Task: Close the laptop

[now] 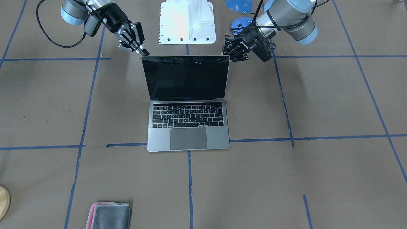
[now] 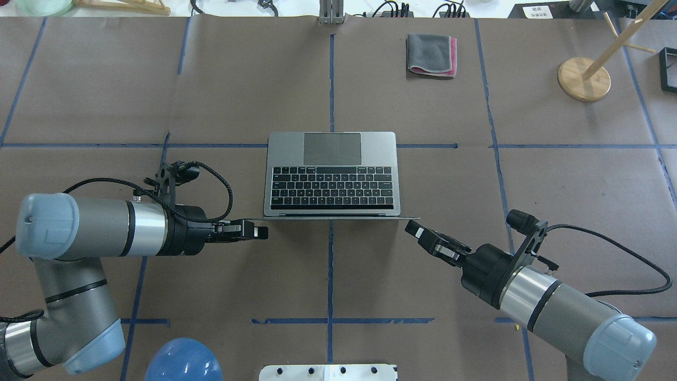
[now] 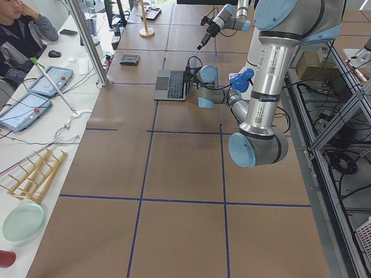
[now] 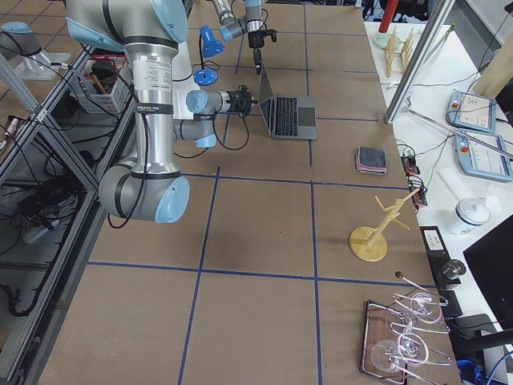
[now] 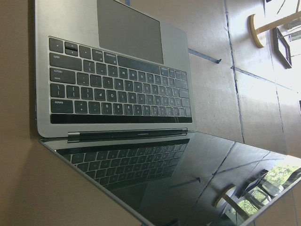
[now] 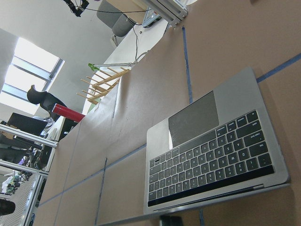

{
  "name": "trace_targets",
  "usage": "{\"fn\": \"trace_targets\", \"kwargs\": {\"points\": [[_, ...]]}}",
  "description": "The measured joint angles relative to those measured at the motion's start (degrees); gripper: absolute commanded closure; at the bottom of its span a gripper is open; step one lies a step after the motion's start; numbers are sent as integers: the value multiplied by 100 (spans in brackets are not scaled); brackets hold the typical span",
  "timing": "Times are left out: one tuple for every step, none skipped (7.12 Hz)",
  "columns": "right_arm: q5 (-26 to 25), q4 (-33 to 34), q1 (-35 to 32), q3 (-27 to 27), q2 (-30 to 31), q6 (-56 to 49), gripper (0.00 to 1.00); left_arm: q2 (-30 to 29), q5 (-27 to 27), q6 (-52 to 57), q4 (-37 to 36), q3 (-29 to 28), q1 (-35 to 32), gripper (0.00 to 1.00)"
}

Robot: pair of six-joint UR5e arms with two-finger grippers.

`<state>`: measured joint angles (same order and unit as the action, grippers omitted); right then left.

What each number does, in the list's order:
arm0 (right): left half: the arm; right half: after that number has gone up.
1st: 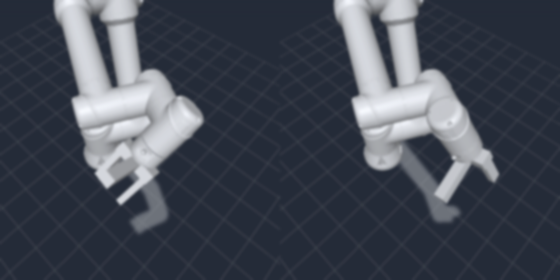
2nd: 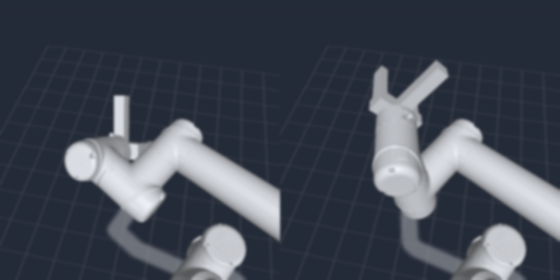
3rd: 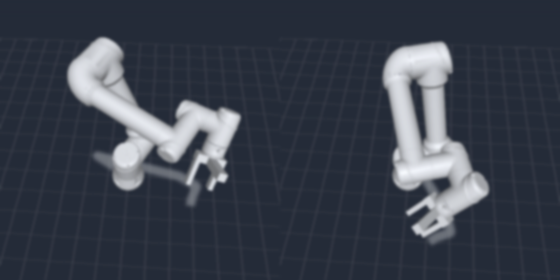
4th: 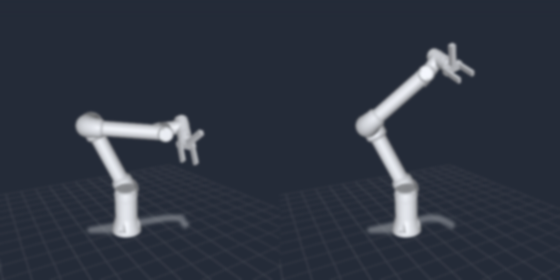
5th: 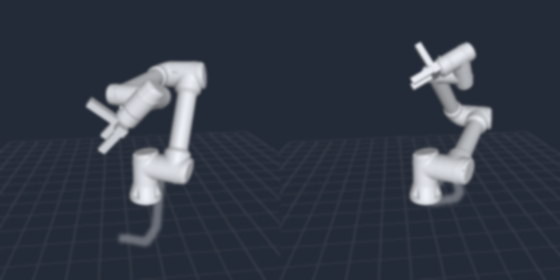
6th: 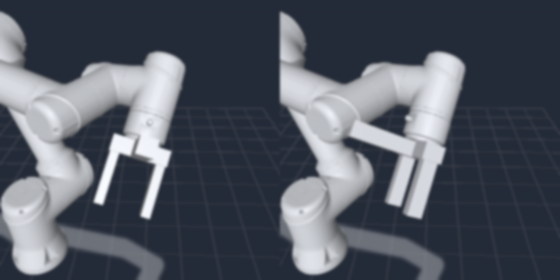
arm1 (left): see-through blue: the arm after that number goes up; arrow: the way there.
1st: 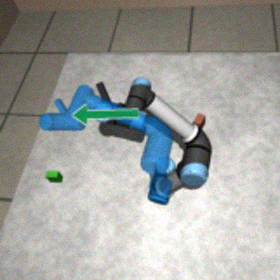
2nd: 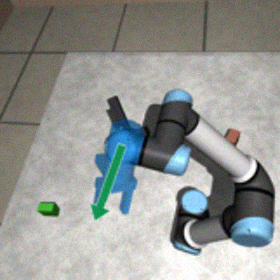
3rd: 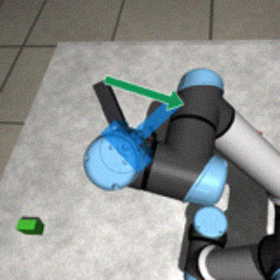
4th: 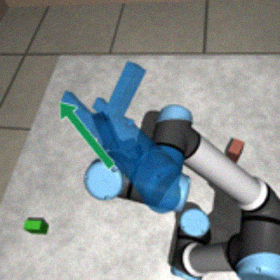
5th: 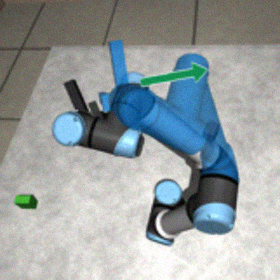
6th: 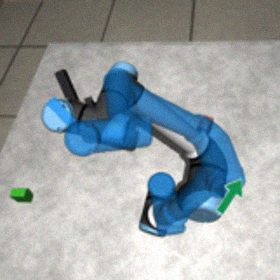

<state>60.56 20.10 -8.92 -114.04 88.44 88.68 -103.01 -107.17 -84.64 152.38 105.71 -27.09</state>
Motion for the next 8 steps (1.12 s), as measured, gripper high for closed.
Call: {"fn": "trace_targets", "kwargs": {"points": [[0,29,-26,28,-20,0,97,-3,26,-2,-6,-9,-38,100],[0,54,-67,112,-114,0,97,-21,44,-34,-26,-20,-100,100],[2,113,-147,255,-300,5,97,-56,52,-107,-60,-34,-187,100],[11,170,-231,366,-431,15,97,-87,57,-163,-82,-57,-260,100],[25,195,-304,413,-485,22,97,-122,59,-189,-95,-87,-331,100],[41,210,-377,436,-504,27,97,-167,60,-198,-110,-113,-405,100],[68,232,-448,444,-509,32,97,-197,63,-201,-126,-131,-465,100],[98,260,-518,447,-511,36,98,-216,64,-202,-151,-148,-518,100]]}}
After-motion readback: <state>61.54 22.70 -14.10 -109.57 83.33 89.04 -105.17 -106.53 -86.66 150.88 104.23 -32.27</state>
